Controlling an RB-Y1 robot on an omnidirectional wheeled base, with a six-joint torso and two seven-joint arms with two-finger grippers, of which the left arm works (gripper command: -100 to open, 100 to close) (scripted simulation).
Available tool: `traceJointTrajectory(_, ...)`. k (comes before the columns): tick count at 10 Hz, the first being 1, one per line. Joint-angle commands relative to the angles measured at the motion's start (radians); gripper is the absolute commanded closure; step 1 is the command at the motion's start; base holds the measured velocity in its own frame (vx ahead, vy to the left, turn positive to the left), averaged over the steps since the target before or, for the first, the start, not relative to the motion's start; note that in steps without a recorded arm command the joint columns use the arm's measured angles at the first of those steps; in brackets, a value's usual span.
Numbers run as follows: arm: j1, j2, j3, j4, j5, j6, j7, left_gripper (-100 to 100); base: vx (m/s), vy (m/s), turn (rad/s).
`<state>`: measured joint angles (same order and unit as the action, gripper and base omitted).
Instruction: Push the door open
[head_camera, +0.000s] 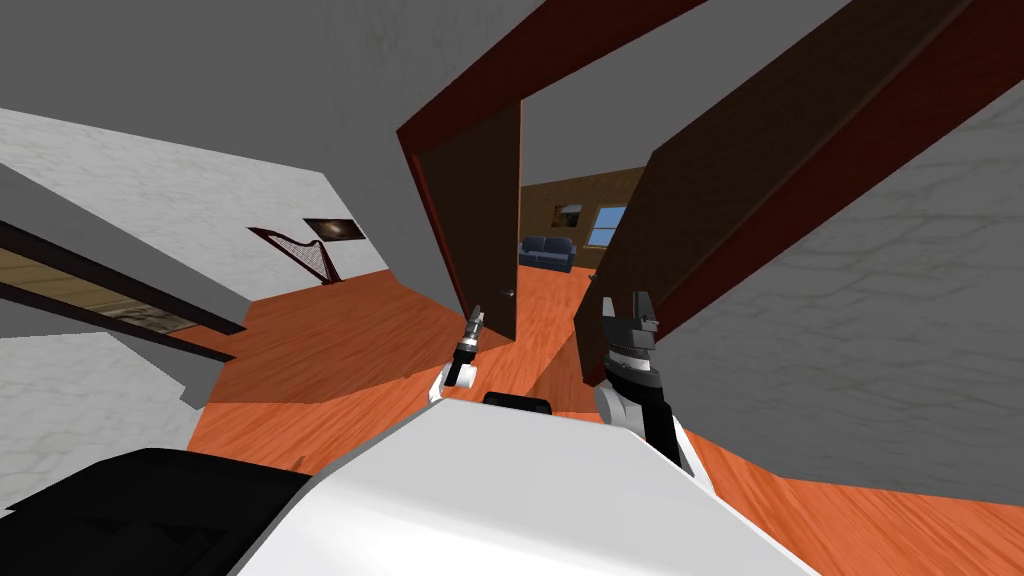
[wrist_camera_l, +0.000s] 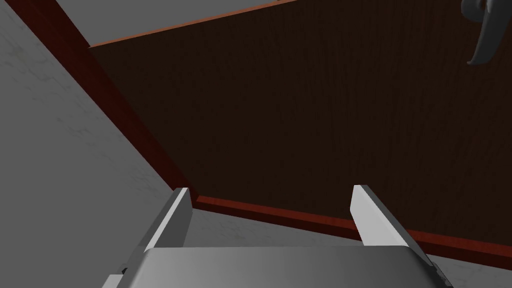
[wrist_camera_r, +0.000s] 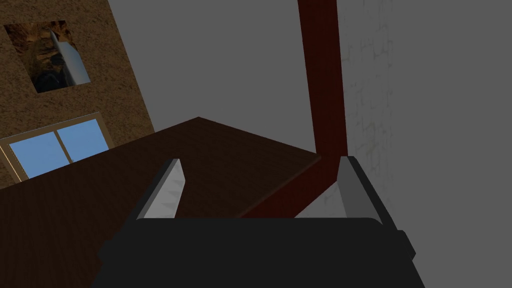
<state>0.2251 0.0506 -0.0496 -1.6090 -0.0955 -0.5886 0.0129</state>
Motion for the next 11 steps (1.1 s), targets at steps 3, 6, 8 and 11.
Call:
traceJointTrajectory(3,-0.047,0.005,-0.016,0.094,0.003,-0.021,0.01,-100,0.059,0.038,-0.014)
traceJointTrajectory(6,-0.08,0.008,-0.031,0.173,0.005,-0.038,0.019,-100,0.063,0.043,-0.012)
traceJointTrajectory(8,-0.096,0.009,-0.038,0.224,0.006,-0.047,0.023,-100,0.06,0.032,-0.013)
traceJointTrajectory(11,-0.128,0.01,-0.052,0.297,0.008,-0.064,0.031,-100,0.059,0.04,-0.012)
